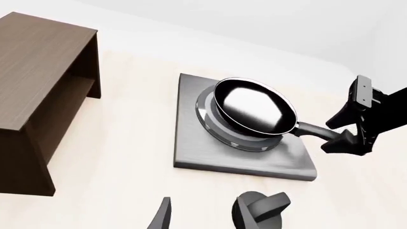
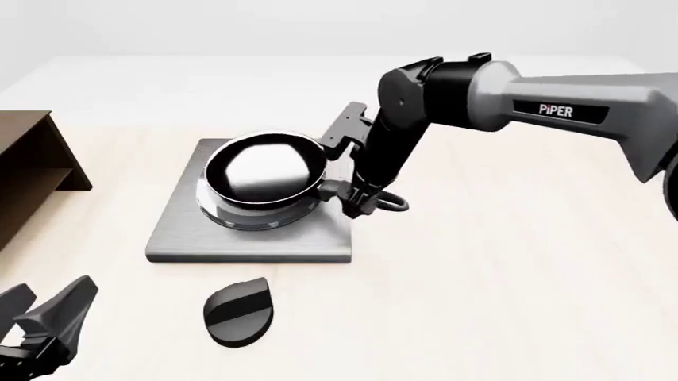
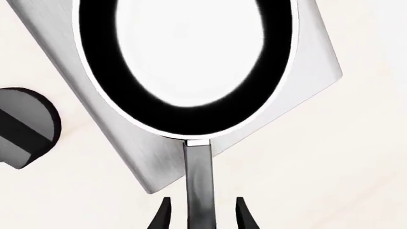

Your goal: Turn on the stove and put the frying pan on it.

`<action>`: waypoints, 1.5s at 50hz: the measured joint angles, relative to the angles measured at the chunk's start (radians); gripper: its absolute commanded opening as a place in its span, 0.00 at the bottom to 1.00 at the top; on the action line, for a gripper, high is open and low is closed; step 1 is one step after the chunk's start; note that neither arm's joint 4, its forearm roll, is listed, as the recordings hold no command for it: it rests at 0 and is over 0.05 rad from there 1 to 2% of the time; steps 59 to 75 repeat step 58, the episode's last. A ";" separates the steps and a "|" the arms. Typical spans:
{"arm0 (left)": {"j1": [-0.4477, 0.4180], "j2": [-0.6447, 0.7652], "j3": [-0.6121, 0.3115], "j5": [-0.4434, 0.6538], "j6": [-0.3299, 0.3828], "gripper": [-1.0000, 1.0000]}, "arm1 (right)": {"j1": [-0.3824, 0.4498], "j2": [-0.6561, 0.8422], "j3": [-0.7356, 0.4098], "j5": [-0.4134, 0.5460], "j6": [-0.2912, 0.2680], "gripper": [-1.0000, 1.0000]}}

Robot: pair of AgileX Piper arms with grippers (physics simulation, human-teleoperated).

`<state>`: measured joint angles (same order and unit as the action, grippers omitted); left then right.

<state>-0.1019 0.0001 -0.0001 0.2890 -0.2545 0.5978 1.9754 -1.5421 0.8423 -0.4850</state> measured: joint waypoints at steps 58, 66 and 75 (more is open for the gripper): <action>-0.003 0.000 0.000 0.017 -0.005 1.00 | -0.121 -0.849 0.757 -0.543 0.275 1.00; -0.003 0.000 0.000 0.017 -0.005 1.00 | -0.121 -0.849 0.757 -0.543 0.275 1.00; -0.003 0.000 0.000 0.017 -0.005 1.00 | -0.121 -0.849 0.757 -0.543 0.275 1.00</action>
